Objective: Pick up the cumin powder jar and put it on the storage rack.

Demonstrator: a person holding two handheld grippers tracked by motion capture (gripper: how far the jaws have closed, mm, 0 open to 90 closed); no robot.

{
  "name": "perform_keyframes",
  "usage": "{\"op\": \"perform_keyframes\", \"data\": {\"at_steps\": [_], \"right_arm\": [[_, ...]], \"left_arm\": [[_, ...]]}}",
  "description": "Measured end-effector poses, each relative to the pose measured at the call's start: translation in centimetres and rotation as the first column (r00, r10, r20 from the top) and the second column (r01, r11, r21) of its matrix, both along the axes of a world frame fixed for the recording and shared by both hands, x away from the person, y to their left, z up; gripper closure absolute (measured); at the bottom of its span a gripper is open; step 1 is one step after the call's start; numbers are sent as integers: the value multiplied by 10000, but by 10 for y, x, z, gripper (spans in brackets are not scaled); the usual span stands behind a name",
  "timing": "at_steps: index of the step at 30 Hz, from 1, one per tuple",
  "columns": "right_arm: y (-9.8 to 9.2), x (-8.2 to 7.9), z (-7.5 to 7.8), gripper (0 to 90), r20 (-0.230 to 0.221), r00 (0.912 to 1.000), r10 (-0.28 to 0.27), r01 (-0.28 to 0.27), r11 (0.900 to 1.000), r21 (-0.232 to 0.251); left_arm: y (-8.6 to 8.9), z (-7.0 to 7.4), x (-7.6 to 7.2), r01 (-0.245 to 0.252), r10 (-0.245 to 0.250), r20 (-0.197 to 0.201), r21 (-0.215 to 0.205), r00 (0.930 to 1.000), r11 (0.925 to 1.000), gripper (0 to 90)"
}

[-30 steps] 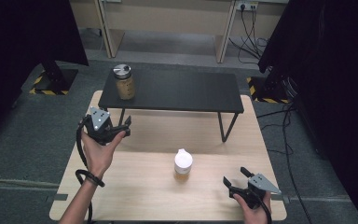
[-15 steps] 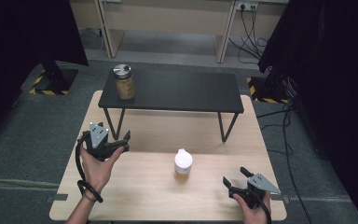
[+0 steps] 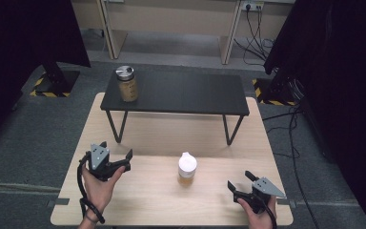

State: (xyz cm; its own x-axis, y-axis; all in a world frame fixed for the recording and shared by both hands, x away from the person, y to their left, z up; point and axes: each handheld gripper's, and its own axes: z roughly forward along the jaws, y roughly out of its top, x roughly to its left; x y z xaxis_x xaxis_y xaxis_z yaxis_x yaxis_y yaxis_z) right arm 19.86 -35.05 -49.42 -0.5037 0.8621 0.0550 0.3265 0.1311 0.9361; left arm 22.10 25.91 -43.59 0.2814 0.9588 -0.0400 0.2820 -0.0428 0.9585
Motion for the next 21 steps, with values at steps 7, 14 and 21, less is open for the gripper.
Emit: {"op": "perform_keyframes", "data": {"at_steps": [7,14,21], "right_arm": [[1,0,0,129,18,10000,-2,2,10000,-74],[2,-1,1,129,53,10000,-7,8,9998,-176],[3,0,1,129,39,10000,12,-11,9997,-235]], "left_arm": [[0,-21,-9,99,-107,-601,-128,9981,9999,4],[-1,-31,-11,201,-202,-918,-22,9956,9998,4],[-2,-43,-14,275,-265,-969,88,9949,9996,4]]}}
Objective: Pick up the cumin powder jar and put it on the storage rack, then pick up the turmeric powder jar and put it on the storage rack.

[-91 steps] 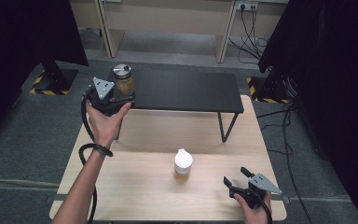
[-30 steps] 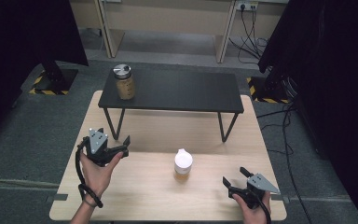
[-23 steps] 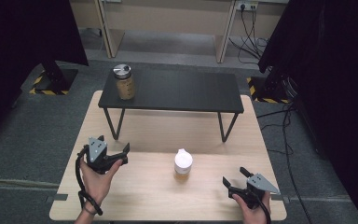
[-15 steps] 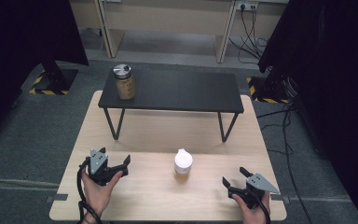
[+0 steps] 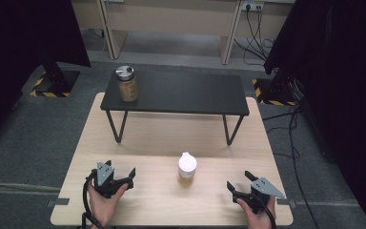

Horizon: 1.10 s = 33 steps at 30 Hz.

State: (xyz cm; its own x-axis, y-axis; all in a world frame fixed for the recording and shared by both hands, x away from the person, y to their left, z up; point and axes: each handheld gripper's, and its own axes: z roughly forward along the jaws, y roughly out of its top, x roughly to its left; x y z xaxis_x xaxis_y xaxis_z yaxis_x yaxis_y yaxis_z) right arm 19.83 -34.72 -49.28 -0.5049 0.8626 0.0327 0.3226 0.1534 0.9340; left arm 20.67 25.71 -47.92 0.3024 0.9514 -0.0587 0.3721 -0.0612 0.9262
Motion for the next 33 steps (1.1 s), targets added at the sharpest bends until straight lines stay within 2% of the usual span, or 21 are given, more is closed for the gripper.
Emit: {"op": "perform_keyframes", "data": {"at_steps": [6,20,28,33], "right_arm": [[0,0,0,129,-13,10000,-10,10,10000,22],[0,2,1,138,-144,9999,-2,3,10000,35],[-2,2,1,138,-148,9999,-14,16,9999,114],[0,3,2,138,-172,9998,28,-28,10000,-5]], "left_arm": [[-1,-7,-1,-37,37,-124,47,9999,10000,6],[0,-8,2,125,-122,-396,63,9991,9999,7],[-2,-10,0,79,-78,-265,37,9996,10000,10],[-1,-11,-1,52,-52,-209,6,9998,10000,10]]}}
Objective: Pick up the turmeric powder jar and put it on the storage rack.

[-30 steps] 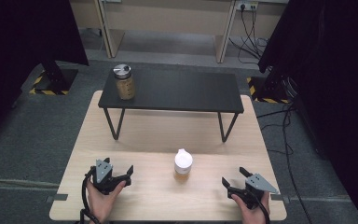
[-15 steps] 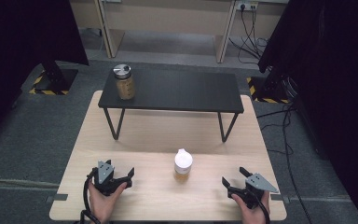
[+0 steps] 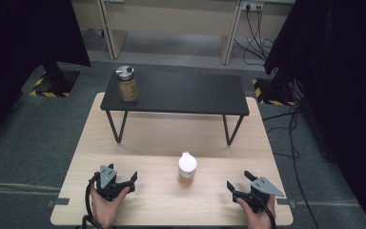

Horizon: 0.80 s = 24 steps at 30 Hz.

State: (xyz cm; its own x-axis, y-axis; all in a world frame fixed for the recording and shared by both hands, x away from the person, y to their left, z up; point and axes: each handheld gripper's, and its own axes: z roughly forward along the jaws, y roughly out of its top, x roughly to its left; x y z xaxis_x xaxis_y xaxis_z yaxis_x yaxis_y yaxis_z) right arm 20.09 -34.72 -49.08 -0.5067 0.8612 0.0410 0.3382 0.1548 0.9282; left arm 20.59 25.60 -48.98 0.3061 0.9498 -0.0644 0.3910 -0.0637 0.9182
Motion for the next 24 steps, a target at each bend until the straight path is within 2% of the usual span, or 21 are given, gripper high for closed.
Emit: {"op": "perform_keyframes", "data": {"at_steps": [16,24], "right_arm": [[-1,2,1,136,-56,9998,183,-184,9998,-85],[-1,7,5,121,-195,9979,612,-619,9973,-401]], "left_arm": [[-1,-1,0,14,-14,5,-87,10000,10000,10],[-1,-1,-1,22,-22,36,-75,10000,10000,10]]}}
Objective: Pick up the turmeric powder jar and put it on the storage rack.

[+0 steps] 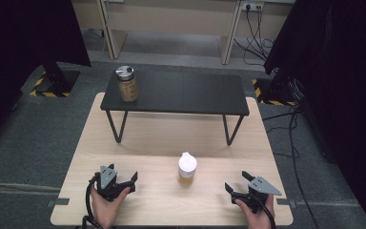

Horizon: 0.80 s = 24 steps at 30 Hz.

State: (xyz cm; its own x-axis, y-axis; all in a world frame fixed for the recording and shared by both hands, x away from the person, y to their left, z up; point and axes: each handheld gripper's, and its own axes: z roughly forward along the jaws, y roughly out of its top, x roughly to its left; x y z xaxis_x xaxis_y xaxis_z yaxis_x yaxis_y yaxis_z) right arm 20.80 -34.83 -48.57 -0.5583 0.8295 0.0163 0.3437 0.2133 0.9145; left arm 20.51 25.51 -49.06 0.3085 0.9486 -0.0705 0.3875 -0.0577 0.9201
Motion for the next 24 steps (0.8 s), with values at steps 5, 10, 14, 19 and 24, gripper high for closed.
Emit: {"op": "perform_keyframes", "data": {"at_steps": [5,10,14,19,24], "right_arm": [[-6,10,4,110,-239,9965,797,-800,9967,-135],[-9,25,5,95,-372,9781,2047,-2053,9786,-130],[-4,36,1,92,-197,9586,2841,-2839,9588,119],[11,50,-2,84,55,9337,3579,-3579,9335,225],[29,63,-3,80,172,9167,3993,-3996,9163,251]], "left_arm": [[1,0,0,23,-23,0,-24,10000,10000,10],[1,0,1,46,-46,-29,-89,10000,9999,9],[2,0,1,45,-45,-38,-117,10000,9999,10],[1,0,1,78,-78,-22,-109,10000,9999,10],[1,0,1,105,-105,-19,-94,9999,9999,10]]}}
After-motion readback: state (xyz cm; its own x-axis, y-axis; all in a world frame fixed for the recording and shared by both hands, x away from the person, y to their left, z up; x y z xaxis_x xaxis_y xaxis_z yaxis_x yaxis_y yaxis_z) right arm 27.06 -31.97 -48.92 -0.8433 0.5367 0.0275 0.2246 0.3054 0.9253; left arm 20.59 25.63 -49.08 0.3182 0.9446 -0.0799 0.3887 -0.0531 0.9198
